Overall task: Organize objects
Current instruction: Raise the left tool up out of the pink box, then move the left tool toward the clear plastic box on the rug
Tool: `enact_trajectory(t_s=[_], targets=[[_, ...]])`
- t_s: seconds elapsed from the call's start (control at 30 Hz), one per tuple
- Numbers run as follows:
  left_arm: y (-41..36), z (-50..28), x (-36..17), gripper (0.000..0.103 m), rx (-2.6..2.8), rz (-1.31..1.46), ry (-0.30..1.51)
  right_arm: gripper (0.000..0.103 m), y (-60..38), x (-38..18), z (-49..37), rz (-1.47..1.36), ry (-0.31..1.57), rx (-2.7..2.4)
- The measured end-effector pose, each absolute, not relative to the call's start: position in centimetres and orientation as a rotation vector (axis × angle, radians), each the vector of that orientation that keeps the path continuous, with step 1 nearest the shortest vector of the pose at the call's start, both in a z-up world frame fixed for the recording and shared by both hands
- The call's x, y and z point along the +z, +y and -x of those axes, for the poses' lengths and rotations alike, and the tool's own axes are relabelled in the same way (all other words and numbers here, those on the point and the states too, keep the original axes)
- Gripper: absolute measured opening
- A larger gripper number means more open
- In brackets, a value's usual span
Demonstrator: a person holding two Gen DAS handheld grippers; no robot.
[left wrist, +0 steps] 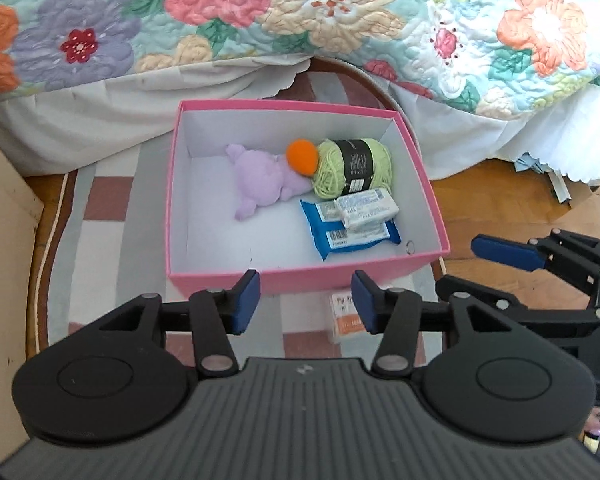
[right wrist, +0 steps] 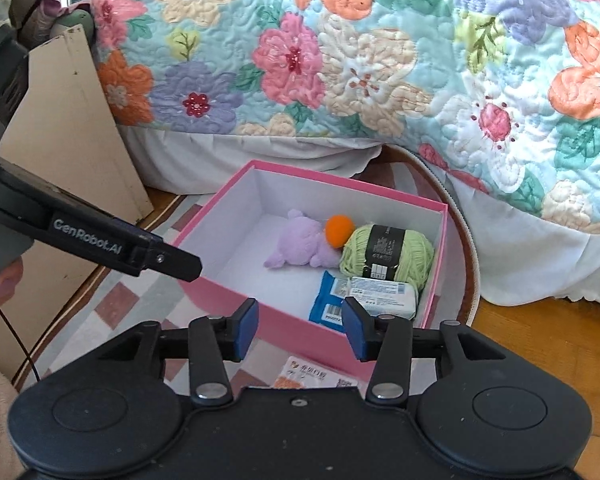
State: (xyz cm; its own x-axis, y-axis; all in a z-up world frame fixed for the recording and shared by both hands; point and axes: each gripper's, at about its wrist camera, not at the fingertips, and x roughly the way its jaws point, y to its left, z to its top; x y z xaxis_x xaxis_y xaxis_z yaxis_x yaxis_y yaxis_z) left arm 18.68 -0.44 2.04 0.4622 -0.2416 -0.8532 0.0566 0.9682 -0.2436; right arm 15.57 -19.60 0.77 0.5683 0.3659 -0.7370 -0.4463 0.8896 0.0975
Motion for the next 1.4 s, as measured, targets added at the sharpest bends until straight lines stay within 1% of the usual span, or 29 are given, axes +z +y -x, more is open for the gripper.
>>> enact_trajectory(t_s=[0.17, 0.23, 0.33, 0.5, 0.57, 0.63, 0.8, 0.93, 1.07, 1.1, 1.17, 1.33, 1.4], targets=[[0.2, -16.6, 3.0, 0.062, -0.192, 0.175, 1.061, 0.058, -19.3, 1.6, -14.2, 0.111, 0.833, 0.489], [0.4, -15.8, 3.4, 0.064, -0.193, 0.167, 1.052, 0.059, -19.3, 2.0, -13.7, 0.110, 0.836, 0.496], [0.9, -14.7, 3.9, 0.067, -0.188, 0.165, 1.048, 0.072, -19.2, 2.5, -12.7, 0.114, 0.829, 0.501], [1.4, -13.2, 4.0, 0.069, -0.195, 0.177, 1.056, 0.074, -19.1, 3.2, -11.3, 0.119, 0.825, 0.506], [1.8, -12.7, 4.2, 0.071, -0.204, 0.186, 1.057, 0.087, -19.0, 3.3, -10.8, 0.116, 0.832, 0.515], [2.0, -12.3, 4.3, 0.076, -0.200, 0.192, 1.042, 0.096, -18.9, 3.3, -10.3, 0.120, 0.831, 0.548], [2.7, -11.6, 3.5, 0.078, -0.165, 0.229, 1.052, 0.097, -18.7, 2.5, -9.0, 0.124, 0.817, 0.569], [2.9, -10.8, 2.9, 0.085, -0.158, 0.204, 1.047, 0.098, -18.8, 1.9, -8.3, 0.111, 0.822, 0.591], [2.8, -10.3, 2.3, 0.088, -0.146, 0.180, 1.048, 0.098, -18.9, 1.3, -7.7, 0.121, 0.819, 0.601], [2.8, -10.2, 2.1, 0.089, -0.149, 0.177, 1.045, 0.098, -18.9, 1.2, -7.6, 0.121, 0.817, 0.598], [2.8, -10.1, 1.6, 0.100, -0.137, 0.179, 1.047, 0.099, -19.0, 1.0, -7.4, 0.114, 0.818, 0.587], [3.2, -10.1, 0.7, 0.100, -0.121, 0.190, 1.058, 0.099, -19.7, 0.3, -7.4, 0.095, 0.807, 0.558], [3.1, -9.8, 0.6, 0.100, -0.125, 0.174, 1.011, 0.099, -20.1, -0.1, -7.4, 0.080, 0.804, 0.558]])
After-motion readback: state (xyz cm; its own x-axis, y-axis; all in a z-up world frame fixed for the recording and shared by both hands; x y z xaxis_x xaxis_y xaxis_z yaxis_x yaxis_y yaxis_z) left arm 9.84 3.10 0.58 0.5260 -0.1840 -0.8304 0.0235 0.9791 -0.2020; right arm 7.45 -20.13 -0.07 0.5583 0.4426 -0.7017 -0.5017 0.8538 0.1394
